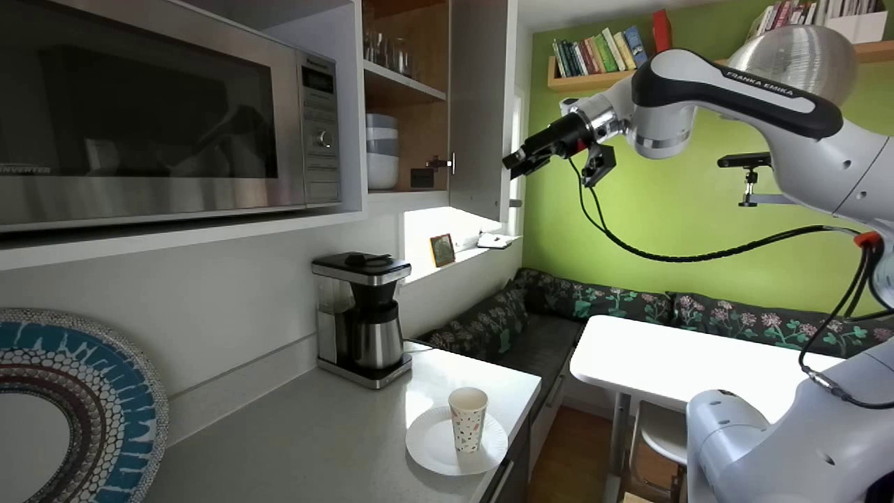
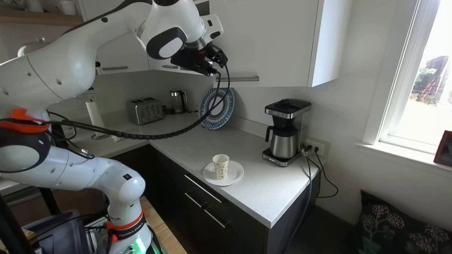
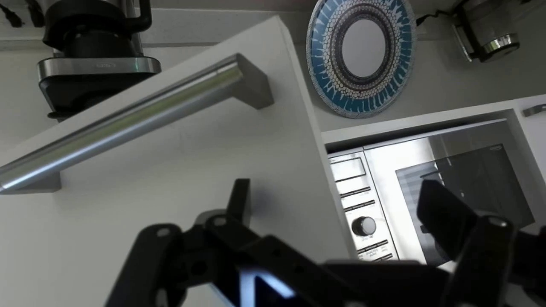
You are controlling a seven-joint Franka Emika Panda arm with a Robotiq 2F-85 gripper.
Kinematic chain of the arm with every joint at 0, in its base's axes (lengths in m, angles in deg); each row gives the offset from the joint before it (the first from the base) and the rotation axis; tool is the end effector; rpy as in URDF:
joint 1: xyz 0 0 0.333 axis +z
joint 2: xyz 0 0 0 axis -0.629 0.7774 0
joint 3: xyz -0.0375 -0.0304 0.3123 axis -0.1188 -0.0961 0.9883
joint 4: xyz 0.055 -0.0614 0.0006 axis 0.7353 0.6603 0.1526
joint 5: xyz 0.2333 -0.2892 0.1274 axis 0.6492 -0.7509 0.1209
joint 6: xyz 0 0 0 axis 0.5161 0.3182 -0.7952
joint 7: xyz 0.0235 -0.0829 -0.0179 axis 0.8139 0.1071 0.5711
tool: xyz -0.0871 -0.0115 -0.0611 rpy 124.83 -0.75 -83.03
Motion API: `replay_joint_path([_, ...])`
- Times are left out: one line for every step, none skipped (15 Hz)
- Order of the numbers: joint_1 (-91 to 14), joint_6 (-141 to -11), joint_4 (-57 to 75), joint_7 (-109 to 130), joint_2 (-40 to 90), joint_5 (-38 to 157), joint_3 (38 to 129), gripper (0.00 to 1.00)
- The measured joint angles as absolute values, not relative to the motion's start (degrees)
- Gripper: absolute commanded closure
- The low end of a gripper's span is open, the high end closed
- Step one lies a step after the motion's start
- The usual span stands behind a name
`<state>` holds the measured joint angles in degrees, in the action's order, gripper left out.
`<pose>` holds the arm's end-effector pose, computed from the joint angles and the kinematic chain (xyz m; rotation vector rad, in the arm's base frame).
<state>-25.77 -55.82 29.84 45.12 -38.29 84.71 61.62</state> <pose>0.2928 -0.1573 0.8059 -2.3762 -0.3377 -1.2709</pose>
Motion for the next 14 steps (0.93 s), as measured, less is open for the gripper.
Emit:
replay_joint_path([-25.5, -55.8, 29.7, 45.2, -37.7, 85.5, 61.5, 0.00])
replay_joint_path([-25.2, -55.8, 29.6, 45.2, -37.1, 86.1, 61.5, 0.00])
replay_joint_path([-24.9, -55.8, 29.4, 45.2, -36.4, 86.7, 61.6, 0.00])
replay_joint_path([-24.6, -55.9, 29.3, 45.3, -35.8, 87.4, 61.8, 0.00])
replay_joint_path([-24.3, -55.9, 29.0, 45.5, -35.1, 88.2, 62.0, 0.00])
replay_joint_path([-23.9, -56.2, 28.9, 45.8, -34.4, 89.0, 62.3, 0.00])
replay_joint_path([-23.7, -57.2, 28.8, 46.3, -33.8, 89.5, 62.8, 0.00])
replay_joint_path([-23.6, -58.2, 28.8, 46.9, -33.2, 90.0, 63.3, 0.00])
replay_joint_path([-23.4, -59.5, 28.7, 47.5, -32.6, 90.2, 63.9, 0.00])
replay_joint_path([-23.4, -61.0, 28.7, 48.2, -32.0, 90.4, 64.6, 0.00])
replay_joint_path([-23.3, -62.5, 28.6, 49.0, -31.5, 90.5, 65.2, 0.00])
replay_joint_path([-23.3, -64.2, 28.6, 49.8, -31.0, 90.5, 65.7, 0.00])
replay_joint_path([-23.3, -65.7, 28.6, 50.5, -30.5, 90.5, 66.1, 0.00])
replay_joint_path([-23.3, -67.0, 28.5, 51.0, -30.1, 90.5, 66.5, 0.00])
